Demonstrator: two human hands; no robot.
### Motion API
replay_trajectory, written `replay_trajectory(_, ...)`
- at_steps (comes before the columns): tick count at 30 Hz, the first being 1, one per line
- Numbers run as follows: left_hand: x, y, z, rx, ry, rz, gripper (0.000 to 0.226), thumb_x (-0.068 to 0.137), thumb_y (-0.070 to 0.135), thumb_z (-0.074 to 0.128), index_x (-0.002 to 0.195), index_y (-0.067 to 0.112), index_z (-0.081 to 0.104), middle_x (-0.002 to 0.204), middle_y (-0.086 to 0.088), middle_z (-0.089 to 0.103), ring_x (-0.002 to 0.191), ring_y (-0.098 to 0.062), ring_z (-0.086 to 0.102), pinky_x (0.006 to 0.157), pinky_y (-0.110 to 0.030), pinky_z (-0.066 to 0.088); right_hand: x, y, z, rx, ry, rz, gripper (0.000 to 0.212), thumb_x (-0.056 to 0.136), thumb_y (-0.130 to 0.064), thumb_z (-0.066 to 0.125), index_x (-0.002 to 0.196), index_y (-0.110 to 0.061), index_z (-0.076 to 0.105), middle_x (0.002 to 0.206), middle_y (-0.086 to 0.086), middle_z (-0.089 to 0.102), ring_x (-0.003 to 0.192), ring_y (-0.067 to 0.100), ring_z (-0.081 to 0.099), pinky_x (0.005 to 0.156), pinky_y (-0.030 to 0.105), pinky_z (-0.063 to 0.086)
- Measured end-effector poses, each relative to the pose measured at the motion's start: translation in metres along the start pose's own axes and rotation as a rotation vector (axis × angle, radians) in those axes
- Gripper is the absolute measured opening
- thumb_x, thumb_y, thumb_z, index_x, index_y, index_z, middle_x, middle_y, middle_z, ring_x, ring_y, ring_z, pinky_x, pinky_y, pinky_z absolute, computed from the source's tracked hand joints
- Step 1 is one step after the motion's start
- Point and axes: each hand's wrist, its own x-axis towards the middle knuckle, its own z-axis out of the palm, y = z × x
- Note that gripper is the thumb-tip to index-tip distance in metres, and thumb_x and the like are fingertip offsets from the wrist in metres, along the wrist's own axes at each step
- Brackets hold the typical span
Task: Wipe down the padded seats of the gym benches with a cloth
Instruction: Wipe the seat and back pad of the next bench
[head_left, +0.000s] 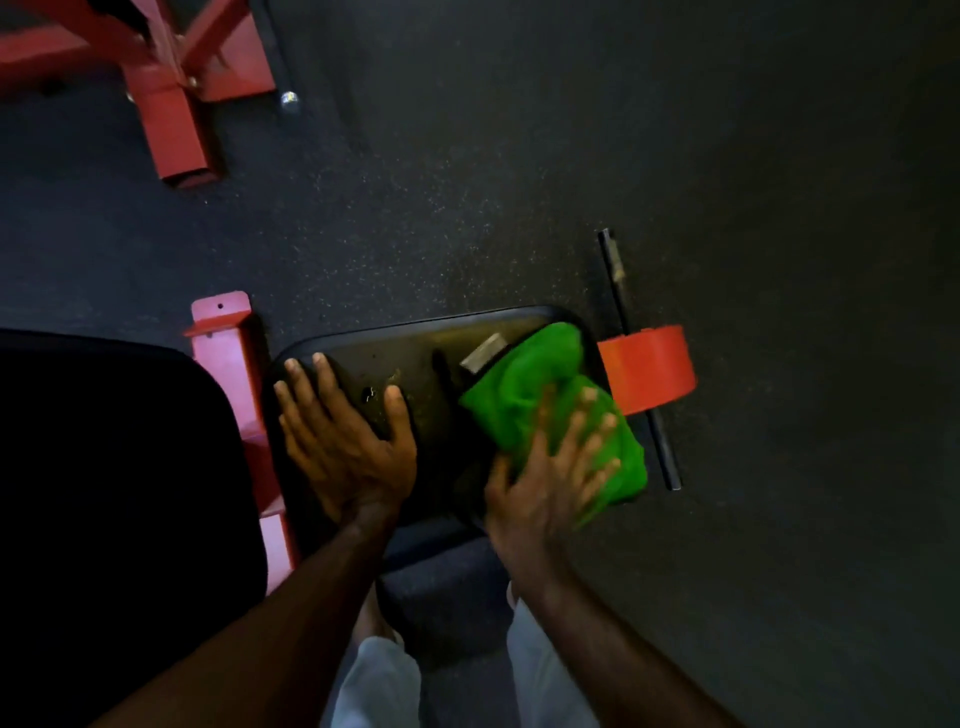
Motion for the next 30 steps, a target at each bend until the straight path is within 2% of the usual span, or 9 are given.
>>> replay_trajectory(3,0.0,-0.001,0.0,-0.02,0.002,0.004,0.079,0.099,0.059,0.038,0.163,0.017,0.02,0.171,-0.011,0.015,0.158,-0.031,0.013,0.125,-0.052,0.018,0.004,0.017,-0.001,-0.022,-0.124,-0.573,0.085,0.086,-0.048,0.051,0.164,-0.029,0.023,0.173,0.003,0.009,0.16,0.029,0.002,0.126,0.058,0.014)
replay_trajectory(5,0.0,0.0,0.001,-0.032,0.006,0.011,0.078,0.1,0.059,0.038,0.162,0.016,0.021,0.17,-0.012,0.016,0.157,-0.032,0.013,0.125,-0.051,0.017,0.016,0.024,-0.004,0.003,-0.066,-0.491,0.09,0.083,-0.044,0.058,0.164,-0.026,0.023,0.173,0.001,0.011,0.16,0.024,0.004,0.126,0.054,0.017)
replay_trajectory(8,0.001,-0.001,0.001,-0.019,0.021,0.002,0.077,0.1,0.057,0.041,0.162,0.016,0.022,0.17,-0.012,0.018,0.157,-0.031,0.015,0.125,-0.049,0.016,0.006,-0.011,0.005,0.045,0.006,-0.082,0.093,0.082,-0.047,0.052,0.165,-0.022,0.018,0.173,0.003,0.007,0.16,0.025,0.002,0.127,0.054,0.014)
replay_trajectory(13,0.0,-0.005,0.002,-0.054,0.03,0.025,0.073,0.101,0.054,0.038,0.161,0.015,0.026,0.169,-0.011,0.021,0.157,-0.031,0.016,0.125,-0.048,0.015,0.005,0.011,0.002,-0.045,-0.16,-0.73,0.082,0.092,-0.048,0.05,0.164,-0.021,0.021,0.173,0.002,0.011,0.16,0.024,0.005,0.125,0.057,0.018)
replay_trajectory(14,0.0,-0.005,0.002,-0.063,0.038,0.023,0.073,0.101,0.054,0.04,0.161,0.015,0.027,0.169,-0.012,0.022,0.157,-0.031,0.017,0.124,-0.047,0.016,0.013,0.021,-0.003,-0.035,-0.14,-0.73,0.082,0.091,-0.047,0.052,0.164,-0.022,0.024,0.173,0.001,0.014,0.16,0.023,0.007,0.125,0.055,0.019)
replay_trajectory(18,0.0,-0.002,0.005,-0.131,0.09,0.025,0.067,0.103,0.05,0.044,0.158,0.013,0.036,0.167,-0.012,0.028,0.155,-0.03,0.024,0.123,-0.046,0.021,-0.001,0.0,0.006,0.03,0.025,-0.204,0.082,0.091,-0.048,0.043,0.164,-0.018,0.022,0.172,0.004,0.015,0.16,0.025,0.006,0.128,0.051,0.012)
replay_trajectory(24,0.004,-0.024,-0.008,-0.46,0.206,-0.071,0.056,0.105,0.033,0.047,0.151,0.002,0.044,0.158,-0.018,0.041,0.148,-0.029,0.038,0.122,-0.039,0.03,0.013,0.013,0.007,-0.077,-0.171,-0.809,0.083,0.089,-0.045,0.048,0.164,-0.02,0.022,0.173,0.003,0.013,0.16,0.024,0.009,0.124,0.056,0.022)
replay_trajectory(28,-0.01,-0.04,-0.01,-0.528,0.199,-0.2,0.053,0.106,0.032,0.043,0.15,0.003,0.046,0.155,-0.014,0.047,0.145,-0.025,0.042,0.121,-0.028,0.029,0.029,-0.017,0.004,0.083,-0.005,-0.319,0.083,0.086,-0.038,0.046,0.162,-0.01,0.027,0.17,0.01,0.021,0.159,0.031,0.014,0.125,0.055,0.02)
replay_trajectory(30,-0.01,-0.042,-0.009,-0.59,0.178,-0.294,0.056,0.106,0.039,0.039,0.15,0.005,0.047,0.155,-0.012,0.048,0.145,-0.021,0.043,0.119,-0.018,0.027,0.018,-0.04,0.012,0.041,-0.067,-0.431,0.08,0.092,-0.044,0.044,0.162,-0.01,0.025,0.171,0.013,0.016,0.159,0.033,0.008,0.127,0.056,0.013)
